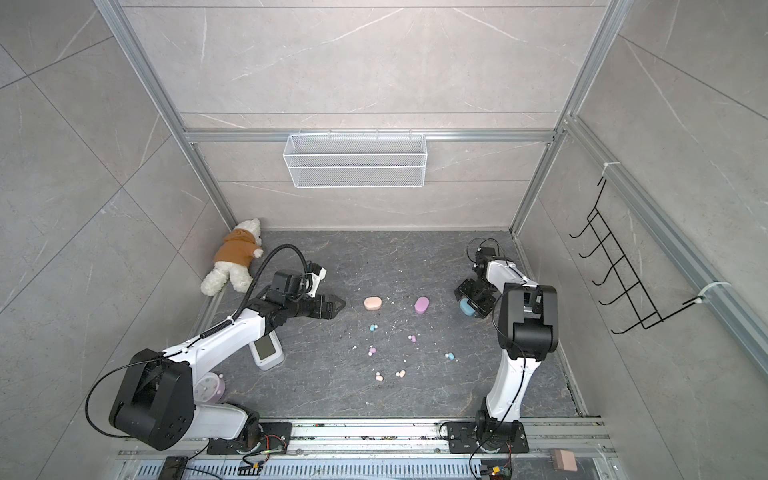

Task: Insert the wireless bluetooth earbuds into the charging case
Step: 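Close the right gripper on the teal charging case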

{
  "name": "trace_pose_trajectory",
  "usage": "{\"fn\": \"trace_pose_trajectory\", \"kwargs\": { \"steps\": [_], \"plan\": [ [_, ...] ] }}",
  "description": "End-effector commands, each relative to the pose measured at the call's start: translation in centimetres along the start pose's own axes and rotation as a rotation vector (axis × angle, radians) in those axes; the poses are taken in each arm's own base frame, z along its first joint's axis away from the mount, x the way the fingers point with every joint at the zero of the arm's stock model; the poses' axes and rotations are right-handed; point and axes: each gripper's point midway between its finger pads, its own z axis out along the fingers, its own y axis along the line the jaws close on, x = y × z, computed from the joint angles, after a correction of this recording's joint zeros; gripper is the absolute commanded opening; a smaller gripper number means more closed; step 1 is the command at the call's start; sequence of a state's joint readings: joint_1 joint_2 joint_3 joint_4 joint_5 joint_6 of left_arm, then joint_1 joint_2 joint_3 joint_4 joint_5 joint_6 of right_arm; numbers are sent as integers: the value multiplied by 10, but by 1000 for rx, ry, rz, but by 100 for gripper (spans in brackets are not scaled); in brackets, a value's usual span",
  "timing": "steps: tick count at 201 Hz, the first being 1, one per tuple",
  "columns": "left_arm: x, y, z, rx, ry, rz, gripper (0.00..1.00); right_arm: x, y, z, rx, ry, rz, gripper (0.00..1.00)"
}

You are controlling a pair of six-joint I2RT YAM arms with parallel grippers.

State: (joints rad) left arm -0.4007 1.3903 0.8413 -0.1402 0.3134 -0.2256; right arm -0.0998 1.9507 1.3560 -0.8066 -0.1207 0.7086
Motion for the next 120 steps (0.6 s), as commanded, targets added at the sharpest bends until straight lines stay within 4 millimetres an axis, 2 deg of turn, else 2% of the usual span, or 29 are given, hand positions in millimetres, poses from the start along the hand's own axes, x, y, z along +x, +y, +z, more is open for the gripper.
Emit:
{"fn": "trace_pose_trajectory", "kwargs": {
  "steps": [1,93,120],
  "plan": [
    [-11,-5,-4,-4,-20,40,95,0,1,-6,11,6,43,79],
    [-10,-5,-3,-16,-17,50,95,4,0,2,13,31,62,74],
    [-10,-5,-4,-23,-18,55,95,5,0,3,3,31,72,69]
  ]
}}
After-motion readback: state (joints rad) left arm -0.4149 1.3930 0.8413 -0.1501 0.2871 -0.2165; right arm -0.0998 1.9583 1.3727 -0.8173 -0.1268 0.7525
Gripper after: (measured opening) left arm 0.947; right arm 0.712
